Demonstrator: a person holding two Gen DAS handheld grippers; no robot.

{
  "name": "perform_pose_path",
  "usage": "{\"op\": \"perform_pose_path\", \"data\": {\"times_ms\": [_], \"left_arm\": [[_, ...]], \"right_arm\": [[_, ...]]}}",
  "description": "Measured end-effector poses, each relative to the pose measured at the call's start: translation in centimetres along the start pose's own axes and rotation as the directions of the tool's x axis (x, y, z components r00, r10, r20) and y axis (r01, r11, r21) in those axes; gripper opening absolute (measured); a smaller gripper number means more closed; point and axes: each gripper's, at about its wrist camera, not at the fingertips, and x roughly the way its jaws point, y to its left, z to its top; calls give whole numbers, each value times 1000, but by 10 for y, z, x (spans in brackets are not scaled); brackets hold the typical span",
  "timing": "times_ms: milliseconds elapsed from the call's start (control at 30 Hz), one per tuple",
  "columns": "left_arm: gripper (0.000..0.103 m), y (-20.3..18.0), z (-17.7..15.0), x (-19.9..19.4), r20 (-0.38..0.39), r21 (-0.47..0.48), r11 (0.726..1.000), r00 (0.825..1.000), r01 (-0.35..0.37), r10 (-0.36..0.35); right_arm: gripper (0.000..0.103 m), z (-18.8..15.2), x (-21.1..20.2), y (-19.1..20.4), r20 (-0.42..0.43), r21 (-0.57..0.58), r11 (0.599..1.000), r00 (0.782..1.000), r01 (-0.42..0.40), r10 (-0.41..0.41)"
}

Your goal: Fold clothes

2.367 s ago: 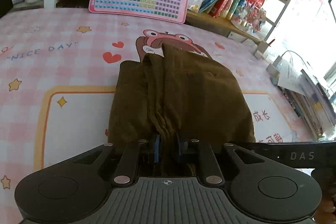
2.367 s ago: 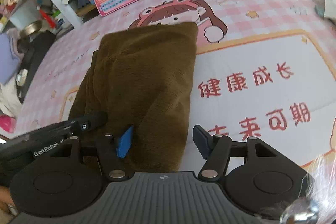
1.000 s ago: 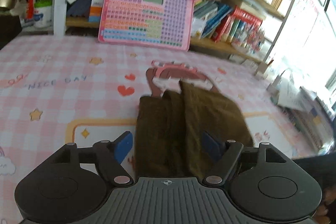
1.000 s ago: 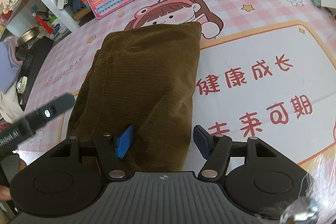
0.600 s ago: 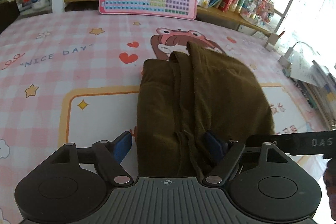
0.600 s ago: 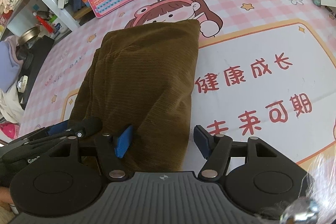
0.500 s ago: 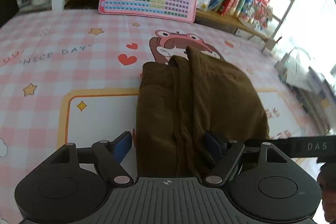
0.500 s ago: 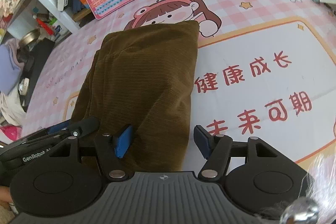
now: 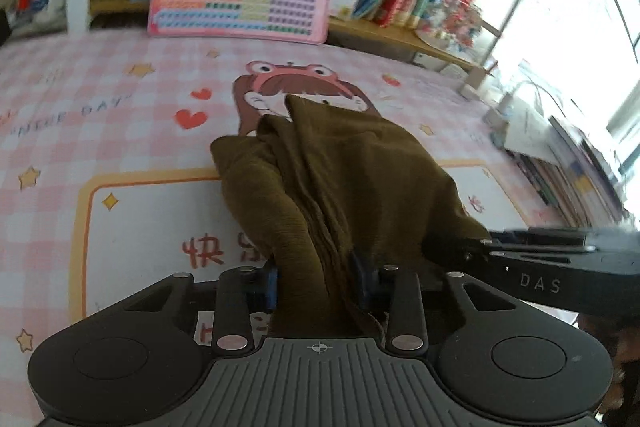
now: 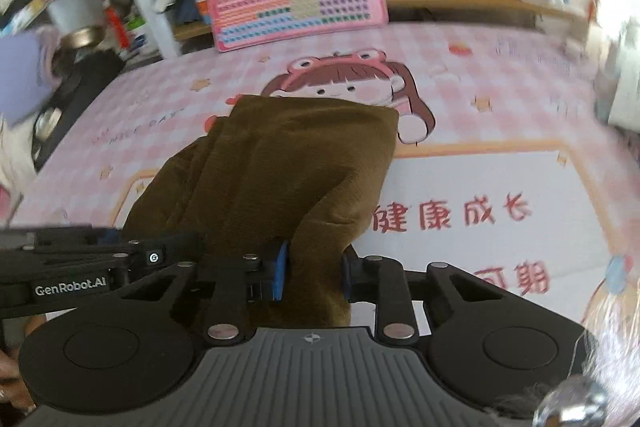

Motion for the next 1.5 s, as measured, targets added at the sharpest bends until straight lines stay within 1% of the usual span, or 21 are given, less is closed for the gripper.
{"op": "perform_pose_path", "data": {"times_ms": [33,100,167,233,333,433,500,533,567,633,667,767,833,967,1067,1100,1133,1200,1267,1400,1500], "left_arm": [[33,-1,-2,0,-9,2,1000,1000,2,-2],[36,4,-5,3,-38,-23,1000,999,10,-11],[40,11,-5,6,-60,-61,998,998,21,-25],[46,17,-3,9,-76,-96,995,996,37,-44],[52,23,2,19,-104,-124,991,992,52,-65],[55,27,3,30,-115,-169,984,990,62,-82],[52,24,3,32,-112,-166,985,991,53,-72],[50,20,2,32,-108,-151,987,992,44,-61],[44,17,2,30,-102,-133,990,993,39,-53],[36,8,2,23,-85,-86,996,996,29,-36],[35,3,2,19,-79,-59,998,996,26,-30],[35,-5,1,13,-73,-10,1000,997,23,-24],[36,3,-1,16,-97,-55,998,994,43,-48],[49,13,-4,21,-111,-124,991,991,56,-69],[49,16,-6,27,-114,-166,984,990,59,-79],[46,14,-7,27,-110,-162,985,991,55,-74],[46,11,-7,27,-109,-152,987,992,48,-65],[37,4,-7,23,-94,-127,991,994,35,-47],[33,-2,-6,18,-74,-103,994,997,25,-33],[33,-15,-6,4,-9,-95,995,1000,7,-8],[33,-23,-5,-6,41,-106,994,999,2,3]], "right_arm": [[24,0,-3,2,8,-29,1000,1000,11,-11],[25,-2,0,-11,-23,56,998,1000,-15,16],[39,-3,4,-24,-48,159,986,998,-41,49],[45,-4,8,-37,-68,260,964,994,-63,83],[50,-7,15,-48,-77,372,923,987,-100,138],[51,-8,23,-49,-85,406,906,982,-119,167],[48,-7,23,-44,-83,377,919,984,-113,156],[42,-6,21,-41,-80,349,931,986,-110,146],[35,-6,19,-37,-77,320,942,988,-106,137],[30,-4,10,-23,-53,208,975,994,-81,94],[29,-4,5,-15,-37,147,987,997,-62,68],[28,-5,-5,-7,-7,63,997,999,-52,53],[29,-8,0,-17,-37,116,991,997,-67,72],[42,-12,8,-33,-73,218,972,992,-81,99],[44,-13,15,-38,-86,262,960,988,-101,128],[45,-14,18,-39,-89,278,954,986,-109,139],[42,-14,18,-40,-90,287,951,985,-114,146],[33,-13,13,-34,-77,246,962,987,-117,140],[29,-10,6,-26,-57,186,976,990,-114,127],[28,-4,-14,-14,18,38,993,994,-112,111],[28,0,-26,-18,54,-9,991,989,-136,136]]}}
